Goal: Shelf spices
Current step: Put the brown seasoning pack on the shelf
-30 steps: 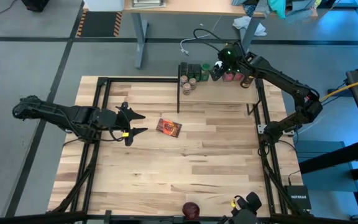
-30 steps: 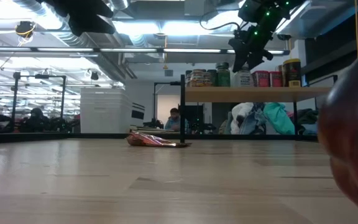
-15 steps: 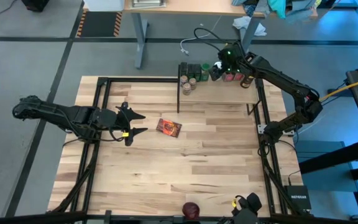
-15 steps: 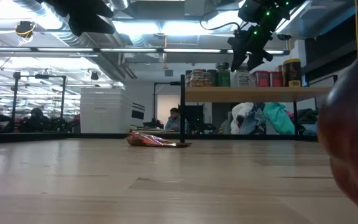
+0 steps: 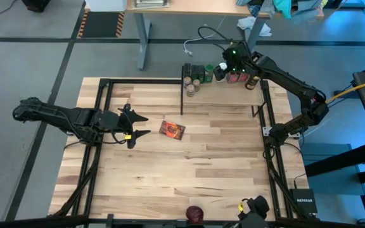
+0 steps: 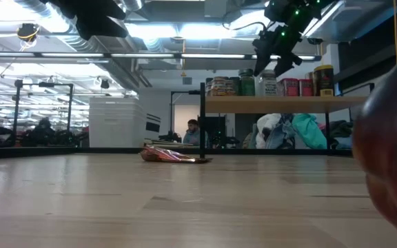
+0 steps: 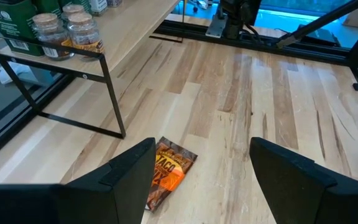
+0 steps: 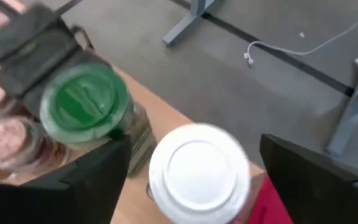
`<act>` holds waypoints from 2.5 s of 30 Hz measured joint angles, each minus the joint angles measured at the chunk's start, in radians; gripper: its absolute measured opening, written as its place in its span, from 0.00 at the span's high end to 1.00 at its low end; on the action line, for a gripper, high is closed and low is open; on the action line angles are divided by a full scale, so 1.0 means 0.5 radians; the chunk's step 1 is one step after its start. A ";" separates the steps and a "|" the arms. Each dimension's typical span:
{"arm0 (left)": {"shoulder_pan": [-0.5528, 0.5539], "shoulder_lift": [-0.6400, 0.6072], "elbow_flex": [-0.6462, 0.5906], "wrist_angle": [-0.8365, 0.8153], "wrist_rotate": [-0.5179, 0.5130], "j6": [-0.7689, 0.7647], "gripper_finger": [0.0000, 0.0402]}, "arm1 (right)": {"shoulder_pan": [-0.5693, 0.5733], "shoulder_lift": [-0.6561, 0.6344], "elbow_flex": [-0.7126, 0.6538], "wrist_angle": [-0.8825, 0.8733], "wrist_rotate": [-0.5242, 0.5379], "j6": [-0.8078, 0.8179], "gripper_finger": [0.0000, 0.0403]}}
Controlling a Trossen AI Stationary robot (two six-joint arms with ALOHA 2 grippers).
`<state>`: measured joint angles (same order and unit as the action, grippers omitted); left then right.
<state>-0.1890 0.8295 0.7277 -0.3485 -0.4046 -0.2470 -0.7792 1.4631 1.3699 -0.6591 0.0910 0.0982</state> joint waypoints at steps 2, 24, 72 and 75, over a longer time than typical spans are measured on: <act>-0.001 -0.001 0.000 0.001 0.000 0.000 0.36 | -0.001 -0.001 0.055 -0.025 0.011 0.000 0.09; -0.001 0.103 0.000 -0.021 -0.005 -0.025 0.36 | 0.777 -0.246 0.258 -0.425 0.084 0.048 0.09; 0.261 0.613 -0.001 0.112 0.239 0.353 0.36 | 1.981 0.140 -1.004 1.531 0.332 -0.325 0.09; 0.353 0.709 -0.001 0.164 0.141 0.353 0.36 | 1.945 0.287 -1.004 1.540 0.441 -0.390 0.09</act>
<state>-0.0127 1.1841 0.7273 -0.2664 -0.3343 -0.0706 0.1932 1.6066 0.8680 0.1107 0.3113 -0.0970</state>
